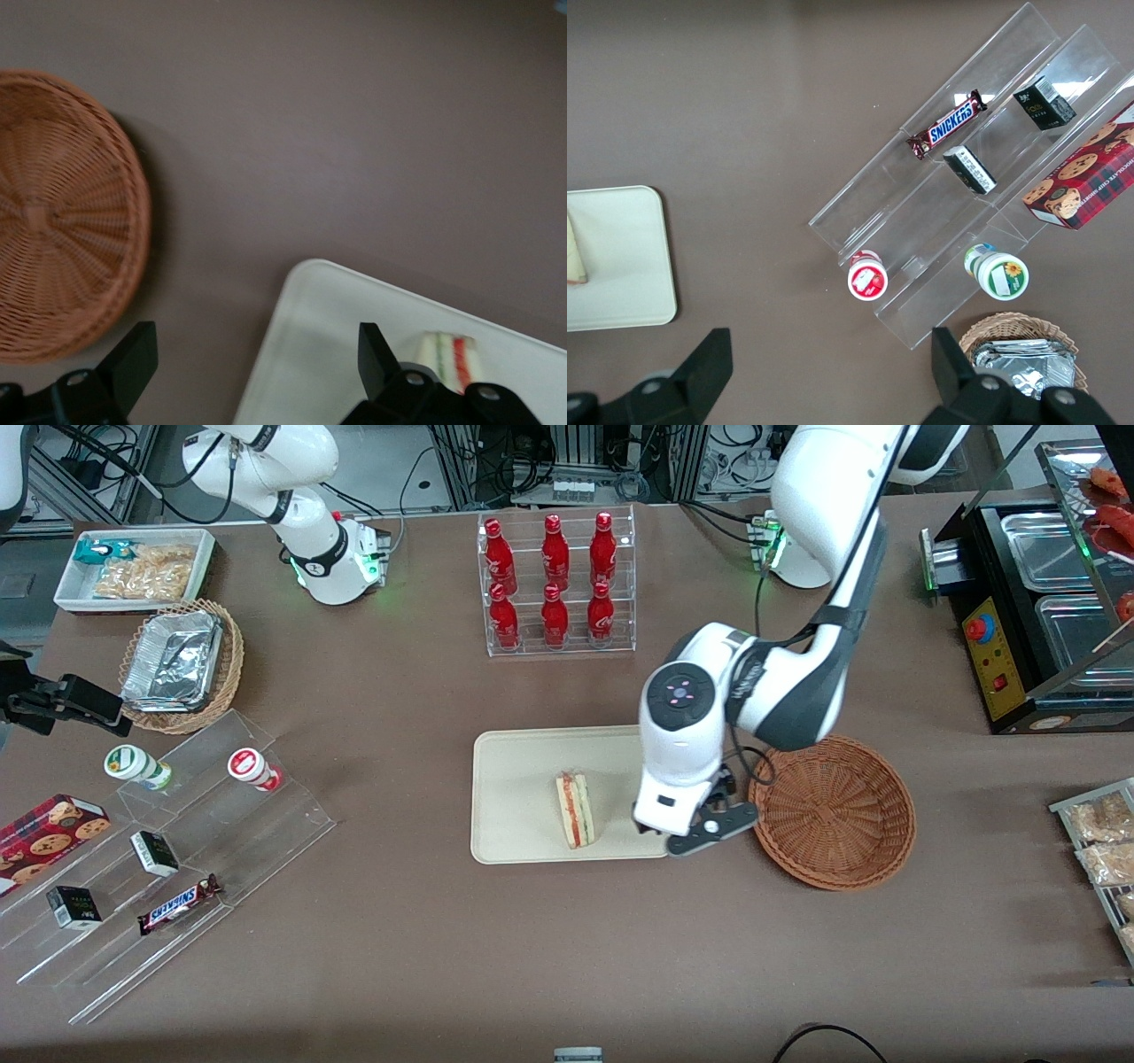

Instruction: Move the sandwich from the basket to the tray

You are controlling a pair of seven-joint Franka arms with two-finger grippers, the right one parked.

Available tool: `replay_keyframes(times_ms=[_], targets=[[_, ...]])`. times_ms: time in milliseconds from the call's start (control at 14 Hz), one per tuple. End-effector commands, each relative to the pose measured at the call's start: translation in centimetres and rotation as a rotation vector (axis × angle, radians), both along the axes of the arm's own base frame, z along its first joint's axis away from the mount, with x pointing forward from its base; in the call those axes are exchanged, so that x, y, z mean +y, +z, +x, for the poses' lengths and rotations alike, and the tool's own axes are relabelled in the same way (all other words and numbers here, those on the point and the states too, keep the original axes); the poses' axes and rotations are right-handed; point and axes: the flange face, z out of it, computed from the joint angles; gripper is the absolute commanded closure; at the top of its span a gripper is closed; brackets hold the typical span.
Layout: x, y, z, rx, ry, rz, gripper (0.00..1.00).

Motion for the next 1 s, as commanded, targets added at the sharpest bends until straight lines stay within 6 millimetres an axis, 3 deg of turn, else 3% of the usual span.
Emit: replay_keyframes(times_ms=[0, 143, 286, 429, 643, 786, 929], targets=[[7.8, 3.2, 0.5, 0.053, -0.030, -0.024, 0.00], [14.2, 6.4, 1.1, 0.112, -0.073, -0.038, 0.00], [20.2, 8.7, 0.4, 0.177, -0.079, -0.077, 0.00], [24.8, 11.4, -0.6, 0.195, -0.165, -0.086, 0.00], [27.5, 17.1, -4.0, 0.249, -0.287, -0.091, 0.00], [26.9, 20.4, -6.7, 0.262, -0.302, -0.110, 0.00], [26.3, 21.8, -8.3, 0.273, -0.307, -0.111, 0.00]])
